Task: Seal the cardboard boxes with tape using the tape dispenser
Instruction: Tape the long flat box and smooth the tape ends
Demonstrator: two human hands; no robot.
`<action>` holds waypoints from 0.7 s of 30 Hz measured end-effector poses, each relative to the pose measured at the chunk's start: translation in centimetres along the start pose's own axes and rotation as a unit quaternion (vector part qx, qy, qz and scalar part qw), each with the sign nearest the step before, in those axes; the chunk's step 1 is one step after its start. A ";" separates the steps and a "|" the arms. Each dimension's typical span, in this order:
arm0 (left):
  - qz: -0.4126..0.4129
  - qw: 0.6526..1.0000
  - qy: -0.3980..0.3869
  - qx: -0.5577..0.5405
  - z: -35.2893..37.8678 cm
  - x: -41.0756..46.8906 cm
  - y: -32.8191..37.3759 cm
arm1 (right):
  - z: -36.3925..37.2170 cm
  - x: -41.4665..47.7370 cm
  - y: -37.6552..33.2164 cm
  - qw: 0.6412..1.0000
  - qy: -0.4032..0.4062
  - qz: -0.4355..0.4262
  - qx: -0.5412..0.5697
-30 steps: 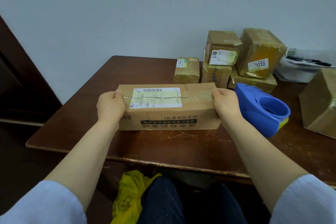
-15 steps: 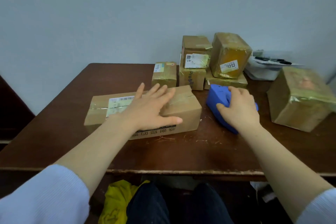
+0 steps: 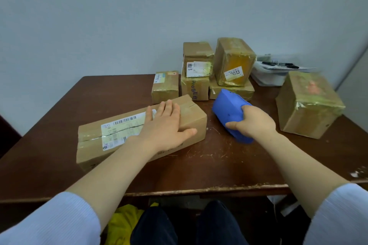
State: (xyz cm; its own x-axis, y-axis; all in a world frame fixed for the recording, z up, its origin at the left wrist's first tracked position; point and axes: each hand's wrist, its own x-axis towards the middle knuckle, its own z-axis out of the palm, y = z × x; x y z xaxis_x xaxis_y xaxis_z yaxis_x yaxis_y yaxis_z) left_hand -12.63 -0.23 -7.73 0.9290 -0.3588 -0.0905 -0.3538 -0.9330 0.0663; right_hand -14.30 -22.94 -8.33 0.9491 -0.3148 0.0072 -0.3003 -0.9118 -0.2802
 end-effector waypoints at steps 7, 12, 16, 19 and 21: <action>-0.042 0.870 0.116 -0.477 -3.8 0.6 3.4 | -2.6 -2.0 4.0 0.849 -0.080 -0.068 0.517; -0.067 0.746 0.064 -0.659 -5.6 1.5 6.4 | -2.5 -3.4 5.4 0.764 -0.137 -0.152 0.612; -0.063 0.705 -0.001 -0.706 -6.4 1.7 7.2 | -2.8 -3.8 5.5 0.764 -0.154 -0.172 0.602; -0.056 0.700 -0.020 -0.711 -6.6 1.6 7.5 | -3.0 -4.1 5.3 0.769 -0.160 -0.175 0.594; -0.057 0.707 -0.019 -0.704 -6.7 1.3 7.5 | -3.1 -4.2 5.1 0.771 -0.162 -0.177 0.590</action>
State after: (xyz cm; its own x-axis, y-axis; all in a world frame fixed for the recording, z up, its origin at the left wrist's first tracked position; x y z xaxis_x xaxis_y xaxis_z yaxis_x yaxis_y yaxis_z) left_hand -13.32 -7.47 -0.68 0.9296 -0.3095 -0.2002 0.2071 -0.0106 0.9783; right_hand -20.10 -27.10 -6.82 0.9829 0.1564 0.0974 0.0971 0.0097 -0.9952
